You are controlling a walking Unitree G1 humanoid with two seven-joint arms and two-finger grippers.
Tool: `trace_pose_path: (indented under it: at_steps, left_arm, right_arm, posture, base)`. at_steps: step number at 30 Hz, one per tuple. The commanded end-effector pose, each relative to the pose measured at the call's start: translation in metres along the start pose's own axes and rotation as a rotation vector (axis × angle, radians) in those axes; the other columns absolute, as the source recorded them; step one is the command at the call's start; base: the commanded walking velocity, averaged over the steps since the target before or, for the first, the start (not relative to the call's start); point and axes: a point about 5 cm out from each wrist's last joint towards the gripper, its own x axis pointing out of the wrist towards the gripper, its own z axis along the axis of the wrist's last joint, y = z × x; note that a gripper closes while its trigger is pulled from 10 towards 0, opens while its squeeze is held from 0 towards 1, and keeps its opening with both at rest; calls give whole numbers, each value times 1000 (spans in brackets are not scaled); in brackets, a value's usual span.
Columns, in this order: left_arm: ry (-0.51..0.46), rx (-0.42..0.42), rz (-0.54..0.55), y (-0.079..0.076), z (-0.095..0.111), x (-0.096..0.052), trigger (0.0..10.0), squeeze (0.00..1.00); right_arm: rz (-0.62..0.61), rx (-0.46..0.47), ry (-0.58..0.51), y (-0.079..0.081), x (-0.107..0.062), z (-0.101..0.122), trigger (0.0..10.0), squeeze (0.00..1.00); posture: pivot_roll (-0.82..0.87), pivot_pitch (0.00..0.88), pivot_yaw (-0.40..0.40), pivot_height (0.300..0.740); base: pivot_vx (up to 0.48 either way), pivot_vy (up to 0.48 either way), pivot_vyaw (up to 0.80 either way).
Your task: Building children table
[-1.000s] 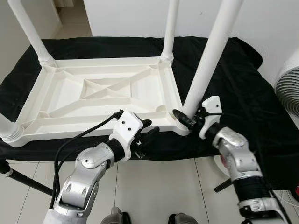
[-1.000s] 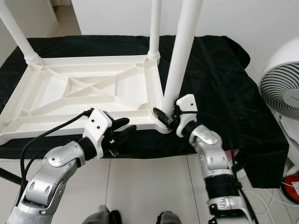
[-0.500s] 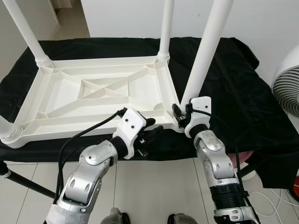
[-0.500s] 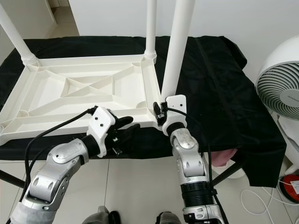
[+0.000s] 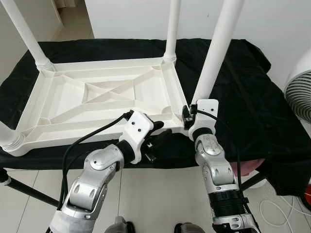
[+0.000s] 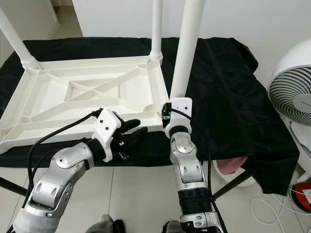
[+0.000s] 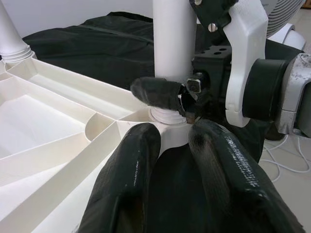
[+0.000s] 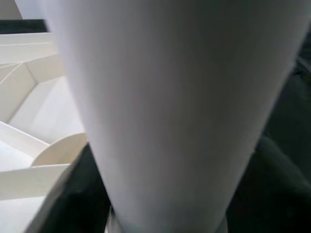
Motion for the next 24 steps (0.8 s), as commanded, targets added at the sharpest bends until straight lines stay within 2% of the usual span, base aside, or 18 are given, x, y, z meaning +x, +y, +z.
trace_pose_path:
  at_steps: [1, 4, 5, 6, 7, 8, 11, 12, 13, 15, 16, 18, 20, 24]
  left_arm:
    - [4, 3, 45, 3, -1, 0, 10000, 0]
    - [4, 6, 53, 4, -1, -1, 10000, 0]
    - [4, 6, 56, 4, -1, -1, 10000, 0]
    - [4, 6, 56, 4, -1, -1, 10000, 0]
    - [3, 5, 59, 4, -1, -1, 10000, 0]
    - [2, 4, 60, 4, -1, -1, 10000, 0]
    - [1, 3, 60, 4, -1, -1, 10000, 0]
    - [-2, 0, 60, 3, -1, -1, 10000, 0]
    - [-2, 0, 60, 3, -1, -1, 10000, 0]
    - [-4, -1, 58, 3, 0, 0, 10000, 0]
    - [-5, 3, 55, 3, 1, 1, 10000, 0]
    - [-5, 3, 55, 3, 1, 1, 10000, 0]
    - [-5, 6, 54, 4, 1, 1, 10000, 0]
    - [-6, 6, 54, 4, 2, 1, 10000, 0]
  right_arm:
    - [9, 11, 6, 2, -2, -2, 10000, 1000]
    - [47, -6, -17, -1, 0, 1, 10000, 1000]
    - [92, -8, -26, -4, 1, 4, 10000, 427]
    - [92, -8, -26, -4, 1, 4, 10000, 427]
    - [141, -6, -37, -8, 3, 6, 10000, 0]
    - [195, -28, -48, -12, 5, 9, 10000, 0]
    - [227, -42, -53, -15, 7, 11, 10000, 0]
    - [303, -80, -67, -17, 9, 13, 10000, 0]
    - [303, -80, -67, -17, 9, 13, 10000, 0]
    - [480, -131, -79, -21, 13, 18, 10000, 0]
    - [610, -171, -78, -22, 15, 20, 10000, 0]
    - [610, -171, -78, -22, 15, 20, 10000, 0]
    - [699, -194, -64, -23, 16, 18, 10000, 0]
    - [731, -202, -60, -24, 17, 18, 10000, 0]
  posture:
    - [-79, 71, 41, 740]
    - [-78, 67, 36, 740]
    - [-77, 63, 32, 740]
    - [-77, 63, 32, 740]
    - [-76, 59, 30, 740]
    - [-77, 58, 29, 740]
    - [-77, 58, 29, 740]
    - [-78, 56, 29, 740]
    - [-78, 56, 29, 740]
    - [-78, 54, 31, 740]
    - [-77, 52, 33, 740]
    - [-77, 52, 33, 740]
    - [-71, 47, 31, 740]
    - [-71, 47, 31, 740]
  base:
    - [0, 0, 0]
    - [0, 0, 0]
    - [0, 0, 0]
    - [0, 0, 0]
    - [0, 0, 0]
    - [0, 0, 0]
    - [0, 0, 0]
    - [0, 0, 0]
    - [0, 0, 0]
    - [0, 0, 0]
    - [0, 0, 0]
    - [0, 0, 0]
    - [0, 0, 0]
    - [0, 0, 0]
